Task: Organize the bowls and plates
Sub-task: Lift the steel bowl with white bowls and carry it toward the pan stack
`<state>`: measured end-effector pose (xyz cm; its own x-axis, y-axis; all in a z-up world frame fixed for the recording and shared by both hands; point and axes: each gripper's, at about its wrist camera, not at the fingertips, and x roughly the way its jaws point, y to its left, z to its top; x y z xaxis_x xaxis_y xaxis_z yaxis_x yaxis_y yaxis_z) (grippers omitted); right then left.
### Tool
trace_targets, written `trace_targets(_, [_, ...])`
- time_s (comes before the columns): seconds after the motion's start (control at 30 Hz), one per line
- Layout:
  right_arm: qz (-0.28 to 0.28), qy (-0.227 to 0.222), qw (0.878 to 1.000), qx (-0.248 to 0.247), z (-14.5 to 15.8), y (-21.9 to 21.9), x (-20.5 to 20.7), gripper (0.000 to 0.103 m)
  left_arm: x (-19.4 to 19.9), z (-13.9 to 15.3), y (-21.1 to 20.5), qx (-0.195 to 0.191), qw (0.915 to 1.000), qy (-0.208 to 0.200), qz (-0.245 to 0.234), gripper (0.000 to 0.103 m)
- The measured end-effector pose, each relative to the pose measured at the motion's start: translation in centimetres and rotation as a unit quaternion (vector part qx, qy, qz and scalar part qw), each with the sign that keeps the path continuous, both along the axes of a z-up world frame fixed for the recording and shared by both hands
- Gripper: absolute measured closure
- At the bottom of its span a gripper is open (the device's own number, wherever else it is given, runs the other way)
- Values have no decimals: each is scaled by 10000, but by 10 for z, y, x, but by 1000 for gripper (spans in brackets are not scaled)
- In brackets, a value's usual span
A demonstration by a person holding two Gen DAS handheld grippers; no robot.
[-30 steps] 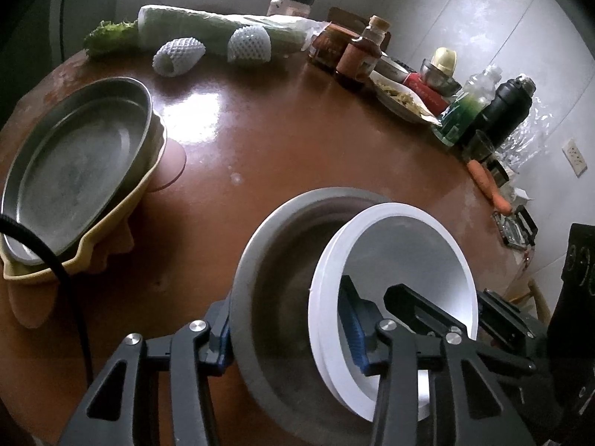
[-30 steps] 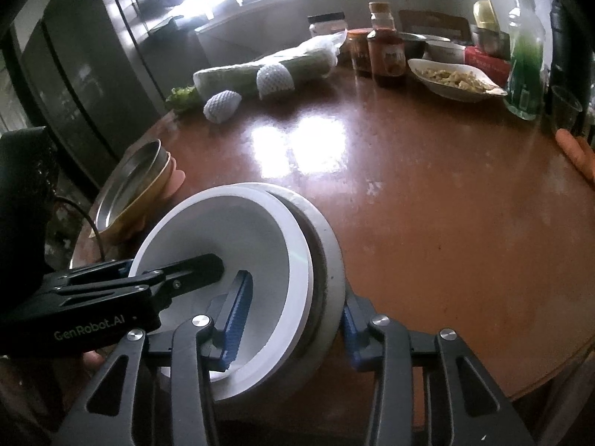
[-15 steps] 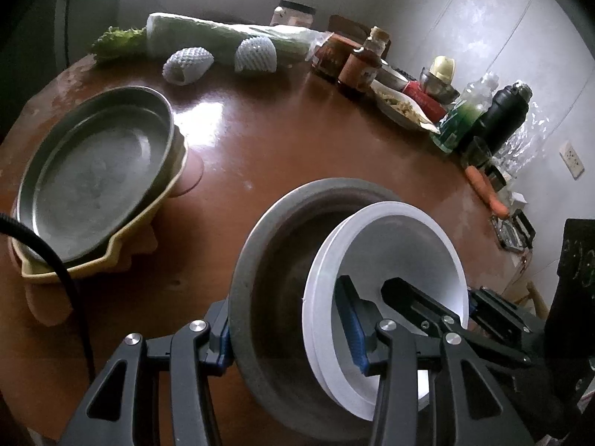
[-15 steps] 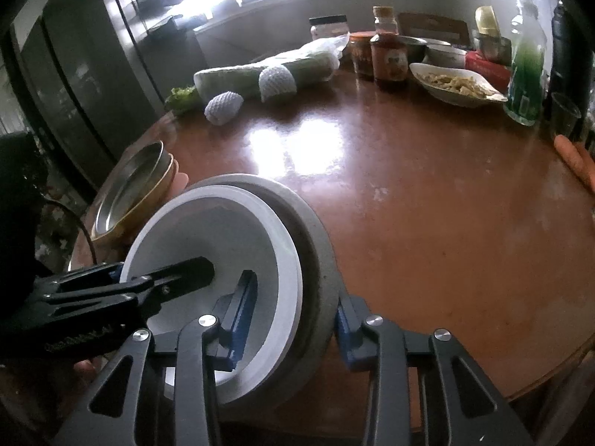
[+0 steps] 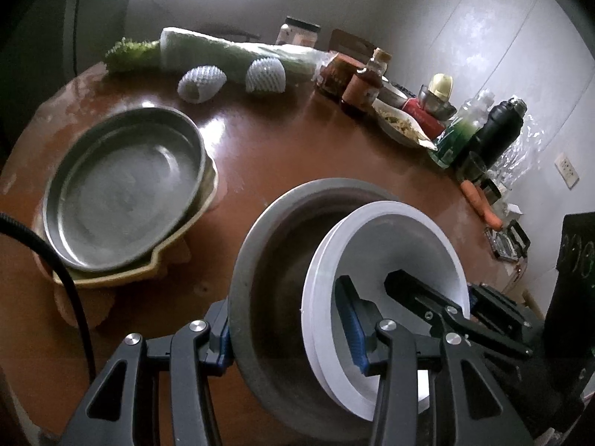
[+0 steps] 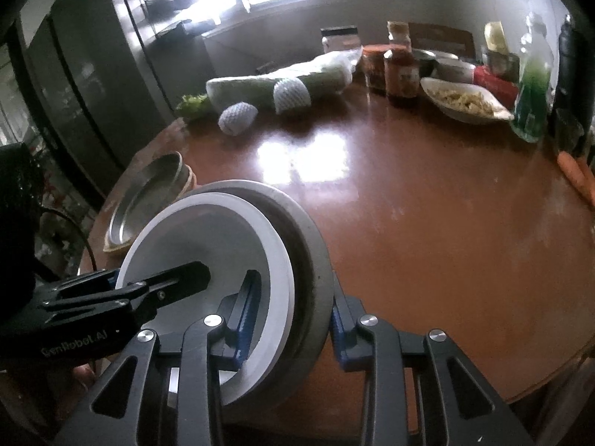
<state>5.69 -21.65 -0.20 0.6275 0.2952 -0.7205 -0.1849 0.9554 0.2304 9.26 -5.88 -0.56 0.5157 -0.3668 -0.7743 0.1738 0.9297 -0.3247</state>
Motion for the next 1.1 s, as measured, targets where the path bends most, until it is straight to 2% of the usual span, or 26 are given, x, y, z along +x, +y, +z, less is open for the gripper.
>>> trace_targets(0.3, [158,-288,9994,48,26,26,1,69,-5,27,28,47,9992,-295,258,56])
trace_targets(0.7, [500,-575,9971,-36,48,71,12,69,-5,47,71,29,9966,-553,615,56])
trace_targets(1.1, [895,-800,9928,-51,66,132,43,69,14,67,125,113,9925,-762,950,56])
